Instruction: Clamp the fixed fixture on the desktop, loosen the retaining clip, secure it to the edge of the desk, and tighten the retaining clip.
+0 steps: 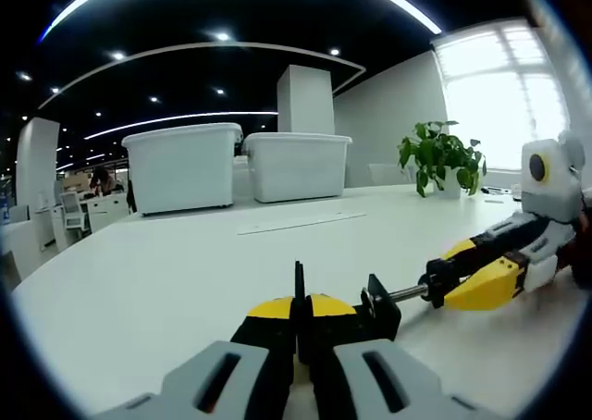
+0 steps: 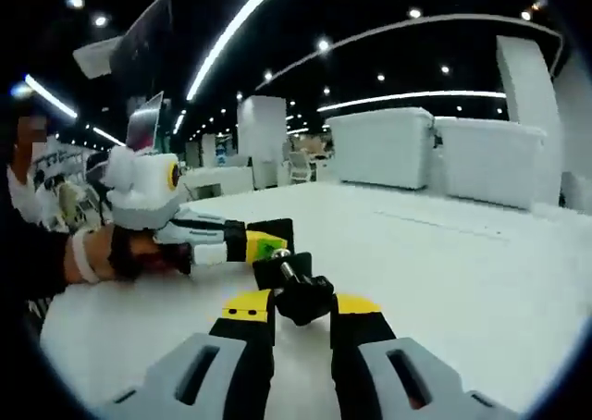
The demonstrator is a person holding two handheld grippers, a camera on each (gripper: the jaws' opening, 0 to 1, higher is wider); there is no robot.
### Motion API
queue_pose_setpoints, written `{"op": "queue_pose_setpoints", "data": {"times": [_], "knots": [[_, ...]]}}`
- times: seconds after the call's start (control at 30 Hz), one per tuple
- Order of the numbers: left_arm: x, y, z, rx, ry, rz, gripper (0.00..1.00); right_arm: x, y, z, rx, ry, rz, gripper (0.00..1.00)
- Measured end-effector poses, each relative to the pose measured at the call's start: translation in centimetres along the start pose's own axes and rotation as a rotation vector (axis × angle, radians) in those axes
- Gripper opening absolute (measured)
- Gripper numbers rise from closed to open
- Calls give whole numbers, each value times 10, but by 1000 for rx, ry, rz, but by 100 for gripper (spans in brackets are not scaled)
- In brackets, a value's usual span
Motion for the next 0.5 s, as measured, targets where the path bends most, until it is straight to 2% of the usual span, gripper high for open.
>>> {"op": "queue_pose_setpoints", "data": {"times": [0.17, 0.2, 0.27, 0.3, 0.33, 0.37, 0.4, 0.43, 0.5], "knots": [[0, 0, 0, 0, 2, 0, 4, 1, 3, -10, -486, 15, -4, 21], [0, 0, -1, 0, 5, -1, 4, 1, 2, -13, -548, 17, -3, 21], [0, 0, -2, -6, 9, -2, 4, 1, 1, -15, -585, 12, 3, 22], [0, 0, -2, -6, 9, -2, 4, 0, -1, -14, -582, 6, 5, 22], [0, 0, -1, -4, 9, -2, 4, 0, -1, -14, -527, 2, 7, 22], [0, 0, -1, -3, 9, -2, 4, 0, -3, -13, -445, 8, 2, 23], [0, 0, -2, -2, 9, -1, 4, 0, -1, -15, -252, 28, 34, 27], [0, 0, -1, -3, 9, -1, 4, -2, 0, -12, -140, 23, 23, 31], [0, -1, -1, -1, 5, -1, 4, -4, 1, -5, -22, -7, 7, 32]]}}
Point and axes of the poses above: the point that each gripper's makers call its tool centre point, and the gripper's own axes: x roughly forward along the fingers, z roughly to its right, y roughly out of its top, the point moved 5 cm from there along -x, roughly backward along the fingers, and after that the axes turned 9 degrees about z, right-handed, at the moved point
